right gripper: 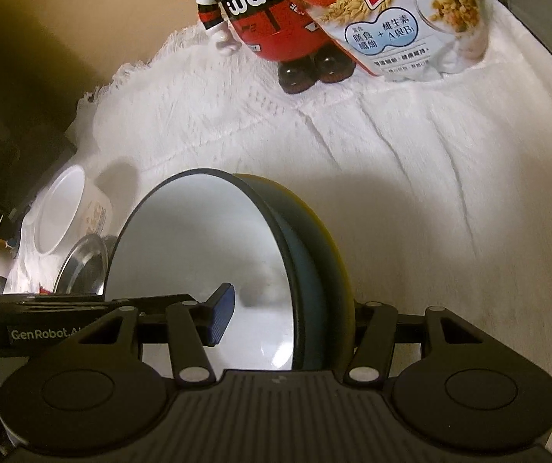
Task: Organize plates and bowls
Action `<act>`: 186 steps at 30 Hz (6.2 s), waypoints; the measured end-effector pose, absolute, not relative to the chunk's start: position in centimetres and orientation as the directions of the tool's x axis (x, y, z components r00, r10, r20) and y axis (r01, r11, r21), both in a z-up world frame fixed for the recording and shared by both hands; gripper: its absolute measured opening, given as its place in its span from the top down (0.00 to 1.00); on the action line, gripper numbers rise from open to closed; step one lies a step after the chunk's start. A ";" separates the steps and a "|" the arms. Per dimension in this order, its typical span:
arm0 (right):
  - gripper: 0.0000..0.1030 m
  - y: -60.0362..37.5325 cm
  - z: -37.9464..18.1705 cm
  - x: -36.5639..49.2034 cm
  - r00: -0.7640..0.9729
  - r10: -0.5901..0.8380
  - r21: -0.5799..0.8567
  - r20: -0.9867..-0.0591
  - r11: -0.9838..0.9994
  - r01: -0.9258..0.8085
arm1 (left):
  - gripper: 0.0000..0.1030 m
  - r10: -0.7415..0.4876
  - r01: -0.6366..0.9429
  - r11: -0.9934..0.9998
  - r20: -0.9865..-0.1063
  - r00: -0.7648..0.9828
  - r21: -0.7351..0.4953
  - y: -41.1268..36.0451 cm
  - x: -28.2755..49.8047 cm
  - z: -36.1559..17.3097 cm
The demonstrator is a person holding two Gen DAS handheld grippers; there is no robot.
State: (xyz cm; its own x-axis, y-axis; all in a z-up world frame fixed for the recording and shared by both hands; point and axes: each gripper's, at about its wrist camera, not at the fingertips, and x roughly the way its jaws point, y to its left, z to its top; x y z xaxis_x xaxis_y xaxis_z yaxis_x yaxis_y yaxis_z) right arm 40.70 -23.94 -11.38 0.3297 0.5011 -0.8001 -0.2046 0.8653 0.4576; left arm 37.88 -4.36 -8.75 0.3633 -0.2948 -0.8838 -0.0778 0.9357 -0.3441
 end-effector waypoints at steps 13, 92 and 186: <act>0.46 -23.2 -7.1 40.5 0.477 0.329 0.234 -0.815 0.940 -0.248 | 0.71 -0.322 -0.065 0.921 -0.846 0.426 -0.383 -1.7 37.6 -5.9; 0.72 -23.2 -3.2 35.9 0.530 0.296 0.144 -0.795 0.940 -0.308 | 0.73 -0.354 -0.087 0.899 -0.829 0.433 -0.430 -2.8 36.0 -1.7; 0.53 -3.9 -11.0 30.2 0.396 0.191 0.190 -0.898 0.981 -0.043 | 0.60 -0.409 0.054 0.911 -0.879 0.245 -0.408 17.7 39.0 -11.6</act>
